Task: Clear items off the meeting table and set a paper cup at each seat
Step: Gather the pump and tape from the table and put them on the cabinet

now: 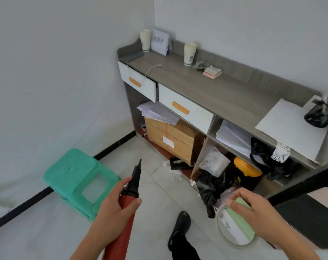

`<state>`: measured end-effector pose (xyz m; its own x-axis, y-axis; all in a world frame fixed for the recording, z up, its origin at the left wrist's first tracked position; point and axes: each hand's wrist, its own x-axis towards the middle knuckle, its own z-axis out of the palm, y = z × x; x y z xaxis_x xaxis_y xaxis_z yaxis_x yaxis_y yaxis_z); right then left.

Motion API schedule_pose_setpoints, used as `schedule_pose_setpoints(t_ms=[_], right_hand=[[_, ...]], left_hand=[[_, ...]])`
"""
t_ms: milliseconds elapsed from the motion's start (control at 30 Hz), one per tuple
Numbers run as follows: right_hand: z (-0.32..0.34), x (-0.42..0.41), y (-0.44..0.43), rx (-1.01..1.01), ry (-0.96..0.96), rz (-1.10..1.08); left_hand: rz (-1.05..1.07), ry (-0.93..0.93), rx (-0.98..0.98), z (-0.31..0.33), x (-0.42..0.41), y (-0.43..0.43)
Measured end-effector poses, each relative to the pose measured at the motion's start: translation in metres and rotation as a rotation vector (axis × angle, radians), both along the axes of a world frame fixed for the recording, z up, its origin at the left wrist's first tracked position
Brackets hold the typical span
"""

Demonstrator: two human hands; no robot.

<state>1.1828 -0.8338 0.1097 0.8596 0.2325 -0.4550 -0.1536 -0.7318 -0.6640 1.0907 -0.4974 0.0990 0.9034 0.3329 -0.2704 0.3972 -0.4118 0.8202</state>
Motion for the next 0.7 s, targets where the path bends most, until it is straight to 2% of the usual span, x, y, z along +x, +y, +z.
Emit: schedule_pose_setpoints(t_ms=[267, 433, 600, 700], right_hand=[[0.008, 0.202, 0.048, 0.004, -0.058, 0.016], [0.022, 0.309, 0.094, 0.015, -0.115, 0.088], [0.014, 0.38, 0.129, 0.092, -0.11, 0.003], [0.003, 0.41, 0.141, 0.107, -0.083, -0.114]], left_hand=[[0.015, -0.02, 0.028, 0.017, 0.178, 0.034], [0.061, -0.017, -0.015, 0.015, 0.25, 0.061], [0.073, -0.003, -0.073, 0.001, 0.327, 0.101], [0.011, -0.022, -0.077, -0.004, 0.389, 0.131]])
